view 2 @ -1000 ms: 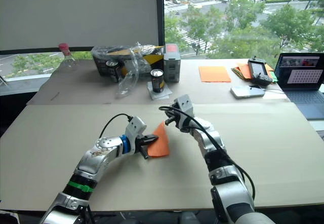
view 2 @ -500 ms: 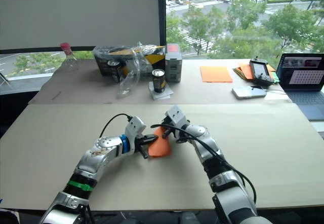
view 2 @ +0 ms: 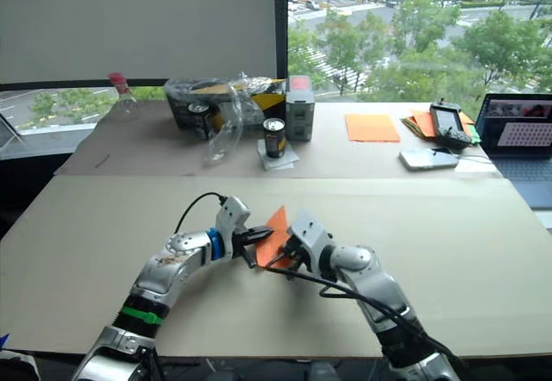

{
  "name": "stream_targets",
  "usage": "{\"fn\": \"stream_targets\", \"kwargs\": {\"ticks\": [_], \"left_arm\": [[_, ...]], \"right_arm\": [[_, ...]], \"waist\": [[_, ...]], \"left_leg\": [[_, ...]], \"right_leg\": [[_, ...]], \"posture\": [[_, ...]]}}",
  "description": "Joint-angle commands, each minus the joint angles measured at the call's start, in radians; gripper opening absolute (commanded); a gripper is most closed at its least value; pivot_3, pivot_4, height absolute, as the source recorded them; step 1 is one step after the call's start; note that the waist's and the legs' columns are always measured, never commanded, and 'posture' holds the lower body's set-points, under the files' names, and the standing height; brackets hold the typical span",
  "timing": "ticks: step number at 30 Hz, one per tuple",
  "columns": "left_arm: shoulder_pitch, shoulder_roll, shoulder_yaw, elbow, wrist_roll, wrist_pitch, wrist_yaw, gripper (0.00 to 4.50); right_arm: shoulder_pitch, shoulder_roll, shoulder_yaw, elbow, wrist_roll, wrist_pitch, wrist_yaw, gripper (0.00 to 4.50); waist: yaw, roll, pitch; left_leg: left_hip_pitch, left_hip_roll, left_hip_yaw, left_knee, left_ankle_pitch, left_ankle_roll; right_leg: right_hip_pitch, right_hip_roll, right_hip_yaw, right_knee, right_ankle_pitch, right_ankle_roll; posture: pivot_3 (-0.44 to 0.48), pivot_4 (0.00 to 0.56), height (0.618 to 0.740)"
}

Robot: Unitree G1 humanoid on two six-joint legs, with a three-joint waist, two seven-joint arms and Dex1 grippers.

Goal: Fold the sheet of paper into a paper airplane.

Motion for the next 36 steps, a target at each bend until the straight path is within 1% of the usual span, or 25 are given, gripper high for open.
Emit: {"fn": "stream_targets", "kwargs": {"ticks": [1, 4, 7, 11, 14, 17, 23, 29, 36], "left_arm": [[-0.019, 0.002, 0.000, -0.017, -0.015, -0.030, -0.027, 0.00], [-0.016, 0.006, 0.001, -0.018, -0.015, -0.035, -0.038, 0.00], [-0.017, 0.008, -0.001, -0.009, -0.012, -0.039, -0.038, 0.00], [-0.019, 0.008, -0.002, -0.004, -0.010, -0.037, -0.035, 0.00], [-0.016, 0.008, -0.005, -0.008, -0.005, -0.038, -0.030, 0.00], [-0.004, 0.008, -0.010, -0.019, -0.002, -0.039, -0.026, 0.00], [-0.005, 0.009, -0.008, -0.020, 0.001, -0.042, -0.018, 0.00], [0.002, 0.012, -0.010, -0.032, 0.000, -0.043, -0.014, 0.00], [0.001, 0.014, -0.014, -0.034, 0.001, -0.041, -0.017, 0.00]], "right_arm": [[0.069, -0.067, 0.011, -0.063, 0.040, 0.071, 0.051, 0.04], [0.127, -0.131, -0.010, -0.155, 0.085, 0.079, 0.087, 0.04], [0.135, -0.161, -0.035, -0.208, 0.128, 0.081, 0.099, 0.04], [0.064, -0.139, -0.115, -0.236, 0.211, 0.102, 0.090, 0.04], [-0.014, -0.108, -0.163, -0.218, 0.261, 0.110, 0.077, 0.04], [-0.058, -0.095, -0.135, -0.144, 0.227, 0.090, 0.053, 0.04], [-0.070, -0.063, -0.039, 0.042, 0.121, -0.028, 0.010, 0.04], [-0.096, -0.001, -0.037, 0.201, 0.075, -0.136, -0.036, 0.04], [-0.246, 0.063, -0.028, 0.463, 0.009, -0.260, -0.062, 0.04]], "waist": [[0.002, 0.000, 0.000], [0.009, 0.000, 0.000], [0.006, 0.000, 0.000], [0.000, -0.001, 0.000], [-0.002, -0.001, 0.000], [0.002, -0.001, 0.000], [0.007, -0.001, 0.000], [-0.002, -0.001, 0.000], [-0.001, -0.001, 0.000]], "left_leg": [[0.000, 0.000, 0.000, 0.000, 0.000, 0.000], [0.000, 0.000, 0.000, 0.000, 0.000, 0.000], [-0.001, 0.000, 0.000, 0.000, 0.000, 0.000], [0.000, 0.000, 0.000, 0.000, 0.000, 0.000], [-0.001, 0.000, 0.000, 0.000, 0.000, 0.000], [-0.001, 0.000, -0.001, 0.000, 0.000, 0.000], [-0.003, -0.001, 0.000, 0.000, 0.000, 0.000], [-0.001, 0.000, 0.000, 0.000, 0.000, 0.000], [0.000, 0.000, 0.000, 0.000, 0.000, 0.000]], "right_leg": [[0.000, 0.000, 0.000, 0.000, 0.000, 0.000], [0.000, 0.000, -0.001, 0.000, 0.000, 0.000], [0.000, 0.000, 0.000, -0.001, 0.000, 0.001], [0.000, 0.000, 0.000, 0.000, 0.000, 0.000], [-0.001, 0.000, 0.000, 0.000, 0.000, 0.000], [-0.001, 0.000, -0.001, 0.000, 0.000, 0.000], [-0.002, -0.001, 0.000, -0.001, 0.000, 0.000], [-0.001, 0.000, 0.000, 0.000, 0.000, 0.000], [-0.001, 0.000, 0.000, 0.001, 0.000, 0.000]], "posture": [[0.000, 0.150, 0.732], [0.000, 0.150, 0.732], [0.000, 0.150, 0.732], [0.000, 0.150, 0.732], [0.000, 0.150, 0.732], [0.000, 0.150, 0.732], [0.000, 0.150, 0.732], [0.000, 0.150, 0.732], [0.000, 0.150, 0.732]]}}
